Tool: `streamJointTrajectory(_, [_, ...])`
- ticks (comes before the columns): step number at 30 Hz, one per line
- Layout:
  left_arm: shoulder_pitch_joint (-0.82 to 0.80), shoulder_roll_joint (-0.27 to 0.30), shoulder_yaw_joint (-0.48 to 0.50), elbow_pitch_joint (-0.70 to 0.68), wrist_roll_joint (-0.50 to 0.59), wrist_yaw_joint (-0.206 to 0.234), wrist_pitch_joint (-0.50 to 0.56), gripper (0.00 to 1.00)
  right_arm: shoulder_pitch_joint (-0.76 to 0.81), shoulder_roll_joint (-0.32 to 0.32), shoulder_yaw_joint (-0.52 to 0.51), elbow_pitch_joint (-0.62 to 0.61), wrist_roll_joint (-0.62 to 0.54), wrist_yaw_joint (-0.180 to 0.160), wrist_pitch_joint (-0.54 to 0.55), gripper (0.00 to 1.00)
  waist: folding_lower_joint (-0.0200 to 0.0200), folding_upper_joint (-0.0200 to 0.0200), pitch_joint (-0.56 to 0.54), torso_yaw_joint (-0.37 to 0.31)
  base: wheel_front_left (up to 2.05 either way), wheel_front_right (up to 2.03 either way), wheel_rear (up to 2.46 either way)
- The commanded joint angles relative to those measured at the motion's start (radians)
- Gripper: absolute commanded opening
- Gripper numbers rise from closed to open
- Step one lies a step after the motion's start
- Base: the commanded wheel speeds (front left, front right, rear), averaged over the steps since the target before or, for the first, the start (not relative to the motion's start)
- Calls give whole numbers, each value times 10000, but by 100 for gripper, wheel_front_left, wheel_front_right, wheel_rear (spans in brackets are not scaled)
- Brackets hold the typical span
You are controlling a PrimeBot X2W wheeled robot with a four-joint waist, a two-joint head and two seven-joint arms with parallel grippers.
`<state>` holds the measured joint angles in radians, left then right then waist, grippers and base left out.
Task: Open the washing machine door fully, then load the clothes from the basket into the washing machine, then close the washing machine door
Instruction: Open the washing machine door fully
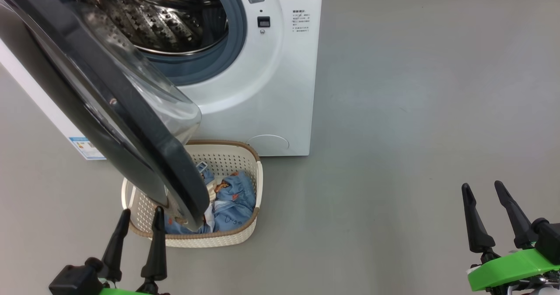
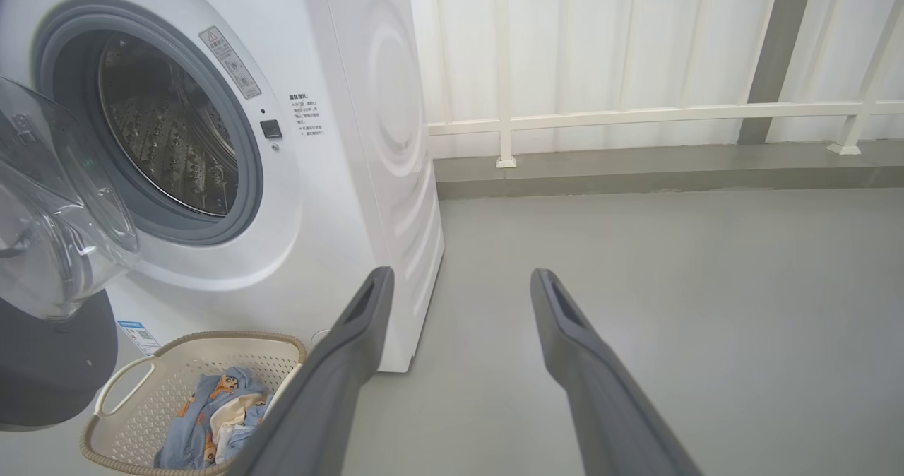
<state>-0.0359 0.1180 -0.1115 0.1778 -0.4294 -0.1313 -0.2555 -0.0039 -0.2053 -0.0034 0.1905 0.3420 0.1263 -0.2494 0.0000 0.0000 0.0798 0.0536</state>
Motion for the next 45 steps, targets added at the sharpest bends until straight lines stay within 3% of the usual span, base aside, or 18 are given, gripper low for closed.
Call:
streamJointTrajectory(1, [-149,110,362,-232,79,6,-63,100,-10,-148,129,-235,-104,44,-123,100,0,0,21,-6,0,0,0])
streamJointTrajectory(9, [-240,90,456,-217,107,6,-63,100,-38,-79,77,-252,-213,44,-124,100,0,0,94,44,0,0,0])
streamJointTrajectory(10, [-266,74,509,-209,123,6,-63,88,-35,-76,68,-252,-224,44,-124,100,0,0,95,64,0,0,0])
streamJointTrajectory(11, [-290,55,619,-182,172,6,-63,29,-29,-70,58,-249,-234,44,-124,100,0,0,95,81,0,0,0])
streamJointTrajectory(12, [-330,16,758,-208,205,6,-63,0,-22,-64,53,-248,-243,44,-124,100,0,0,89,95,0,0,0])
streamJointTrajectory(17, [-500,-149,1289,-1054,350,6,-63,0,6,-40,69,-274,-270,44,-124,100,0,0,80,145,0,0,0])
streamJointTrajectory(22, [-640,-345,1620,-2916,807,6,-63,0,-29,-40,72,-299,-186,44,-124,100,0,0,105,158,0,0,0])
streamJointTrajectory(26, [-671,-494,1064,-4320,970,6,-63,0,-79,-54,90,-364,-185,44,-124,100,0,0,125,124,0,0,0])
streamJointTrajectory(30, [-743,-564,151,-4846,1039,6,-63,0,-136,-26,167,-420,-190,44,-124,100,0,0,141,22,0,0,0])
streamJointTrajectory(39, [-1472,-647,-1401,-3431,565,6,-63,0,-287,41,343,-456,-181,44,-124,100,0,0,397,-295,0,0,0])
streamJointTrajectory(45, [-1947,-659,-1715,-1773,152,6,-63,0,-415,32,427,-418,-181,44,-124,100,0,0,509,-476,0,0,0])
